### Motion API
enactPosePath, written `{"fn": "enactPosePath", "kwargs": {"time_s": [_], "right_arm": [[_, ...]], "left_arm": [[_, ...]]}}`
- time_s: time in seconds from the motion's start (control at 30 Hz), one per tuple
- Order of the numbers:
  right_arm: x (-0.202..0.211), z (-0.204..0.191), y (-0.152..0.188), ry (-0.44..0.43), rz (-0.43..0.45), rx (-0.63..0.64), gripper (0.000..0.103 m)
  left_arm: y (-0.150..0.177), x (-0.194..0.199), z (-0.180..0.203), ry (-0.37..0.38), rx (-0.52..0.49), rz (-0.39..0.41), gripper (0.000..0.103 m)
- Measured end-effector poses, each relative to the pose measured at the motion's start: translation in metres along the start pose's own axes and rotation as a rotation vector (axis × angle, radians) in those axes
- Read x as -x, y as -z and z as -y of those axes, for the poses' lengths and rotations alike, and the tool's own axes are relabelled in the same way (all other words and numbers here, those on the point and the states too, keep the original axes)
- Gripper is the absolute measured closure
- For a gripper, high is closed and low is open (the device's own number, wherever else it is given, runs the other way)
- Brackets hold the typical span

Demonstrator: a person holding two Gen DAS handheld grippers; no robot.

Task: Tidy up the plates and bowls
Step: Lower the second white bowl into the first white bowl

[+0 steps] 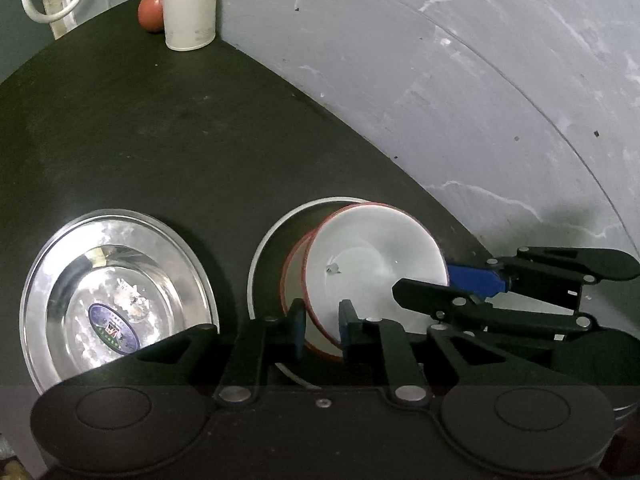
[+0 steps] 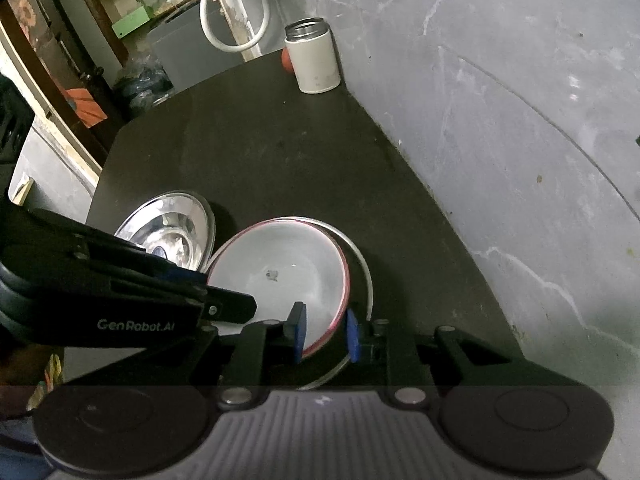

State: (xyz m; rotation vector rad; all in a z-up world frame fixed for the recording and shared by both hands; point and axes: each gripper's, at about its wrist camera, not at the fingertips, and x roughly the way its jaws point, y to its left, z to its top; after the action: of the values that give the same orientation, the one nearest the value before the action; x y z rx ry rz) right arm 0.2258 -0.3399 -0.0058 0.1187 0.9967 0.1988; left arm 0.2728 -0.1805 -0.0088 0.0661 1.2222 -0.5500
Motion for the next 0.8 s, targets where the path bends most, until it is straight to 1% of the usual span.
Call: {"fn": "enactPosePath", "kwargs": {"time_s": [0.43,0.5,0.57,0.63,0.8], "right_arm": [[-0.001,-0.004,0.001,-0.004,-0.012,0.021,0.075],[0.000,-0.004,0.002,-0.006,-0.010,0.019,0.075],[0.000,-0.005,0.002,-0.005,-0.006,0.018,0.075],[0.000,-0.005,0.003,-0.008,-0.007,0.018,0.075],[0.002,-0.007,0.002,-0.007,-0.003,0.026,0.075]], "left_arm": [[0.008,0.007,0.002,-0.001,0.010,0.007,0.083],[0.010,0.008,0.002,-0.006,0.010,0.006,0.082],[0.010,0.007,0.002,-0.022,0.016,-0.005,0.074],[0.011,0.007,-0.001,-0.016,0.028,-0.006,0.075],[0.013,0.008,-0.002,-0.027,0.020,-0.004,0.074]]}}
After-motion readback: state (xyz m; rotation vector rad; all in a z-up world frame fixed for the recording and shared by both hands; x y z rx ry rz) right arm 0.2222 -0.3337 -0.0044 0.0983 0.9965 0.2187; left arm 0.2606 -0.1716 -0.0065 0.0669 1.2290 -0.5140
